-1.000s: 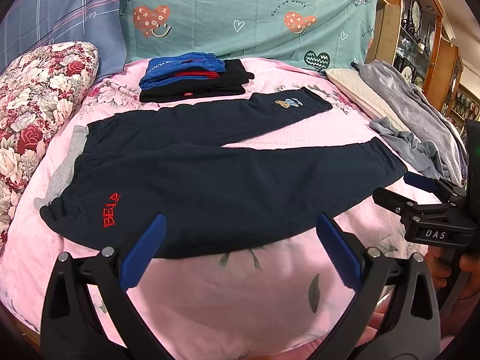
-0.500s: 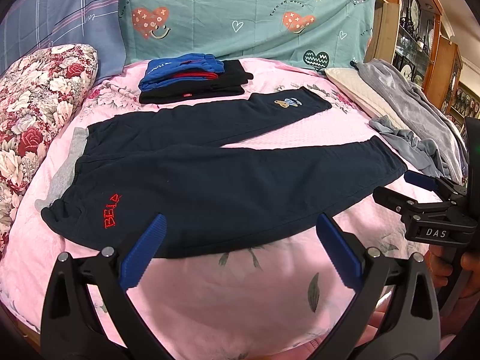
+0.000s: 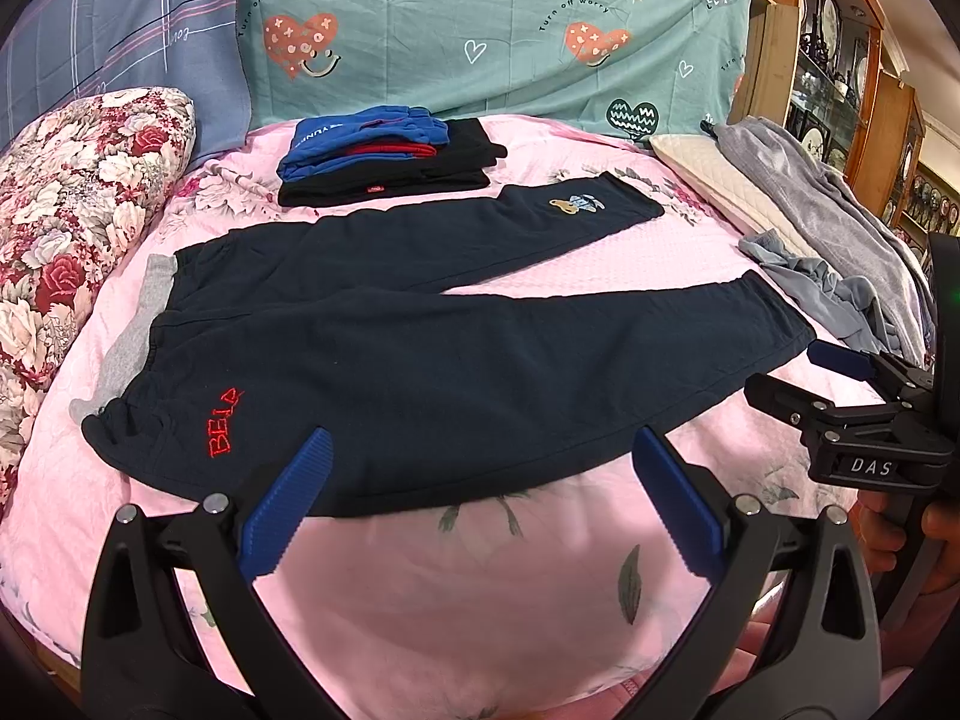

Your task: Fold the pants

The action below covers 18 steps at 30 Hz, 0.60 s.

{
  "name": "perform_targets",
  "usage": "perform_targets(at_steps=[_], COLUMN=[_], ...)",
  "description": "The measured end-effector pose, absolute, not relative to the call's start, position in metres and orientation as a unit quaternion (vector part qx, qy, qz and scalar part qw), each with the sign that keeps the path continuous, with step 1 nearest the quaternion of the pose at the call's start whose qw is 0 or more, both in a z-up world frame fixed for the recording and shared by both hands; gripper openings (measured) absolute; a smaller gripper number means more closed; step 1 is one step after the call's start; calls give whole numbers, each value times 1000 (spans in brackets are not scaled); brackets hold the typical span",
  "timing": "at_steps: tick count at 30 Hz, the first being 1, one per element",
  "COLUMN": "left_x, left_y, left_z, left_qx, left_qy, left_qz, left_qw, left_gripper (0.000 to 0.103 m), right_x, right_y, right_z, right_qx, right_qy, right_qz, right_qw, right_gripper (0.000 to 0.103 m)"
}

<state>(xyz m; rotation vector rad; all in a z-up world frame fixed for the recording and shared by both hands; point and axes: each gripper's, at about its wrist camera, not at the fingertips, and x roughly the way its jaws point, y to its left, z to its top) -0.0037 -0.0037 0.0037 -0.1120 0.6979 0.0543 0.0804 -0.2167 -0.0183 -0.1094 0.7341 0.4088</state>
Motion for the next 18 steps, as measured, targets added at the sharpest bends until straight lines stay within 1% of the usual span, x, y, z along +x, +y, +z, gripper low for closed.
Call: perform_targets(at_steps=[18], left_x=[-1], left_y=[-5], left_z=[0], left_qx=[-55], left_qy=[346], left_qz=[30], left_qw=[936], left_gripper=[101], right_x=[83], right_y=[-218], right_z=[-21], right_qx=[-52], right_qy=[359], right_qz=[198], right_qw=[911], right_gripper=[102])
